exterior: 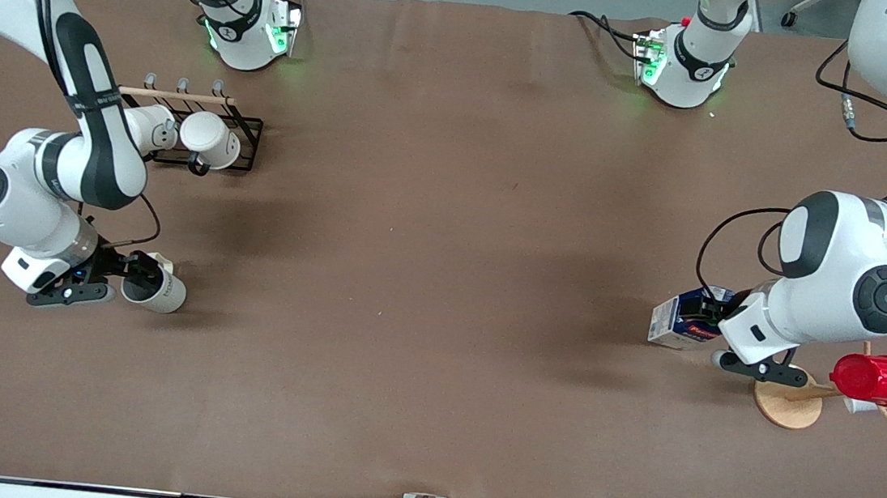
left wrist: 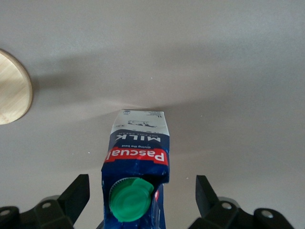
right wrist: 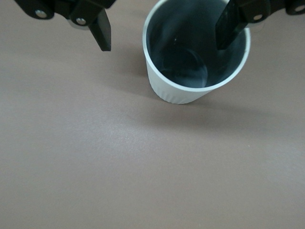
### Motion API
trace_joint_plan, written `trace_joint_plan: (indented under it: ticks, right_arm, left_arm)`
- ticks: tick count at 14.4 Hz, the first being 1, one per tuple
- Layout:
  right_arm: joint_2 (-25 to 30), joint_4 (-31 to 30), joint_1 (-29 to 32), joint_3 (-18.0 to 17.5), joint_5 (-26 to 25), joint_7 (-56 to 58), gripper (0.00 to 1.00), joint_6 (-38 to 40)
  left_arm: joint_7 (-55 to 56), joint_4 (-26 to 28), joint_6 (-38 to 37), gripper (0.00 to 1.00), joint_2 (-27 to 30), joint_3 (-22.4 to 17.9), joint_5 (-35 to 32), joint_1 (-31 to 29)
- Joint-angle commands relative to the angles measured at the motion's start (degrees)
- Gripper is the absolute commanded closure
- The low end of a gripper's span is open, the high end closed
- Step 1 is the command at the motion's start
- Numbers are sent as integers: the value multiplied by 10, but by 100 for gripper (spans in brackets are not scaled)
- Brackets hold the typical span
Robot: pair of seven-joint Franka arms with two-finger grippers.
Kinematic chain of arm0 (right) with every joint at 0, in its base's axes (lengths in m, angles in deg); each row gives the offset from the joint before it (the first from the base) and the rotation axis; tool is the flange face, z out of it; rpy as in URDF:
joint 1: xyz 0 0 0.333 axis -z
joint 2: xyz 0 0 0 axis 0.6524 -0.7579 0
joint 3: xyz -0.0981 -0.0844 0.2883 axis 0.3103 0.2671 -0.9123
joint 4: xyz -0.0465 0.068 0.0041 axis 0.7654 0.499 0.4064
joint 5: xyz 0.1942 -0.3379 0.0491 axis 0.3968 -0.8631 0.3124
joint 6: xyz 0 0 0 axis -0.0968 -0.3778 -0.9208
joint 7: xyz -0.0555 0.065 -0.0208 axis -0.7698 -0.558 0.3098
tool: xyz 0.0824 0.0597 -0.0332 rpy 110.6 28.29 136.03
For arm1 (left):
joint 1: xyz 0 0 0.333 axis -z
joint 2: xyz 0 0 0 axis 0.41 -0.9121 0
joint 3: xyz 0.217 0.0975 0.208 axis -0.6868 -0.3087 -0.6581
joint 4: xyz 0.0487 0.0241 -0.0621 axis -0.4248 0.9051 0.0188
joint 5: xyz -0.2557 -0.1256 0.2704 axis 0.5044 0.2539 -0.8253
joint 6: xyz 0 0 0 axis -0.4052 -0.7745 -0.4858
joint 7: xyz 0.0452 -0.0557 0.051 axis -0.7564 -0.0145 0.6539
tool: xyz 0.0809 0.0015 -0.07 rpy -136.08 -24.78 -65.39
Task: Place cup and milk on table
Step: 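Grasp the white mug with the right gripper while the left gripper grasps the milk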
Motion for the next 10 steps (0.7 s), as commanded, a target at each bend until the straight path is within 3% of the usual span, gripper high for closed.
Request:
trace_joint_plan:
  ticks: [1, 3, 4, 7, 10]
  right_arm:
    - [-2, -11, 1, -1, 4, 10, 44, -12]
    - [-2, -10, 2, -1, 4, 3, 86, -8]
    - [-2, -9, 4, -1, 5, -1, 100, -6]
    - [-1, -7, 4, -2, 8, -25, 100, 0]
    - [36, 19, -9, -3, 9, -107, 100, 96]
  left_arm:
    - [-6, 24, 27, 5, 4, 1, -12, -1]
    - [-8, 37, 30, 7, 11, 1, -13, -1]
    - [-8, 44, 30, 9, 17, 1, -29, -1]
    - [-7, 62, 30, 12, 32, 7, -62, -2]
    - [-7, 66, 30, 19, 34, 7, -62, -2]
